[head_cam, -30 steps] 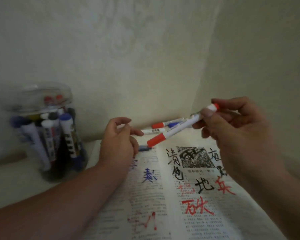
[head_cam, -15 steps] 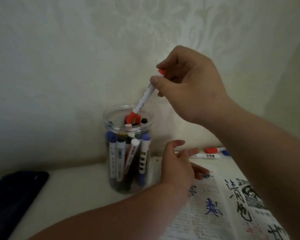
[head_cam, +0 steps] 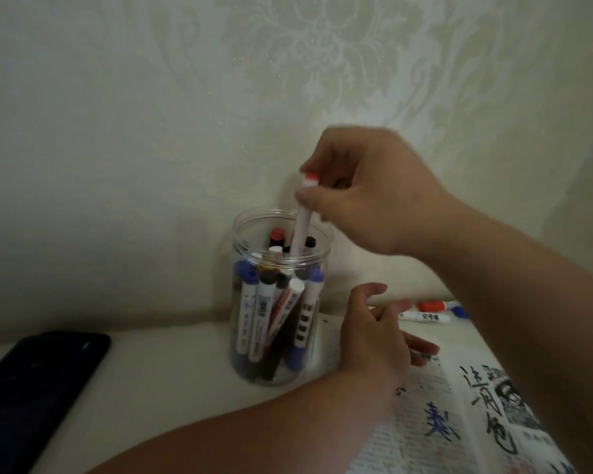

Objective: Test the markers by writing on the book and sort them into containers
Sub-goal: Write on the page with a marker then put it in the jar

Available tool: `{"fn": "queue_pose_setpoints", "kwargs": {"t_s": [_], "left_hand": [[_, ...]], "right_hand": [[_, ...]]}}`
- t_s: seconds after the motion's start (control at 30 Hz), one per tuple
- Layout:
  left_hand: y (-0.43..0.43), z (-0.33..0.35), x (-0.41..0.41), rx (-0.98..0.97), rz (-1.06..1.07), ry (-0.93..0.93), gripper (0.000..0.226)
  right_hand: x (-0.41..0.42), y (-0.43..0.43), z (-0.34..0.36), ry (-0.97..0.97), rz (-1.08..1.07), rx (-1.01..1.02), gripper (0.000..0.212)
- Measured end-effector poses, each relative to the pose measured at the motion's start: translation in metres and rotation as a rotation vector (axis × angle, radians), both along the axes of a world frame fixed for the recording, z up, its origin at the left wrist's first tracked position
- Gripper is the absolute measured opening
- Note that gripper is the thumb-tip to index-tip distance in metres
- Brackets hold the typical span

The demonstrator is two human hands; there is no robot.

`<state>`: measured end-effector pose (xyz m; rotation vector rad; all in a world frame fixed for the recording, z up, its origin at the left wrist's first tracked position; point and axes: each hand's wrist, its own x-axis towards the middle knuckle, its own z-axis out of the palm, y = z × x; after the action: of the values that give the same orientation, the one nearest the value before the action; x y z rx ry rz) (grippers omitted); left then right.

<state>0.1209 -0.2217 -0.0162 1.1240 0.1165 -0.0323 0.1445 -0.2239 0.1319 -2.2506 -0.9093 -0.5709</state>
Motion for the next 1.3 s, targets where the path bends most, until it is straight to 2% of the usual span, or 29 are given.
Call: {"fn": "queue_pose_setpoints", "kwargs": {"t_s": [0.07, 0.3, 0.43, 0.5, 0.6, 0.77, 0.9, 1.03, 1.17, 1.3], "left_hand": [[0.001, 0.001, -0.002, 0.01, -0.011, -0.009, 0.023], [-0.001, -0.003, 0.001, 0.094, -0.001, -0.004, 0.019], [-0.001, -0.002, -0.002, 0.086, -0.016, -0.009, 0.018], [0.0, -0.001, -0.003, 0.088, -0.019, -0.023, 0.015], [0.0, -0.002, -0.002, 0.099, -0.021, -0.037, 0.012], [-0.002, -0.006, 0.0, 0.144, -0.028, -0.058, 0.017], [-0.001, -0.005, -0.001, 0.135, -0.041, -0.049, 0.014], [0.0, -0.006, -0.001, 0.144, -0.06, -0.05, 0.014], [-0.001, -0.008, -0.001, 0.155, -0.063, -0.086, 0.023], [0.0, -0.007, 0.0, 0.17, -0.074, -0.078, 0.024]], "right_hand": [[0.004, 0.001, -0.008, 0.086, -0.02, 0.02, 0.008], [-0.011, -0.005, 0.003, 0.108, 0.055, -0.006, 0.008], [-0.006, -0.004, 0.0, 0.035, -0.117, -0.15, 0.012], [-0.01, -0.001, 0.001, -0.017, -0.08, -0.162, 0.012], [-0.017, 0.003, -0.001, -0.006, 0.054, -0.093, 0.008], [-0.019, 0.003, -0.012, 0.193, 0.111, 0.002, 0.013], [-0.012, 0.001, -0.01, 0.018, -0.05, 0.232, 0.015], [-0.013, 0.002, -0.005, -0.105, 0.025, 0.484, 0.016], [-0.016, 0.016, -0.008, -0.124, 0.101, 0.432, 0.016], [-0.011, 0.019, -0.002, -0.055, 0.165, 0.484, 0.015]]}}
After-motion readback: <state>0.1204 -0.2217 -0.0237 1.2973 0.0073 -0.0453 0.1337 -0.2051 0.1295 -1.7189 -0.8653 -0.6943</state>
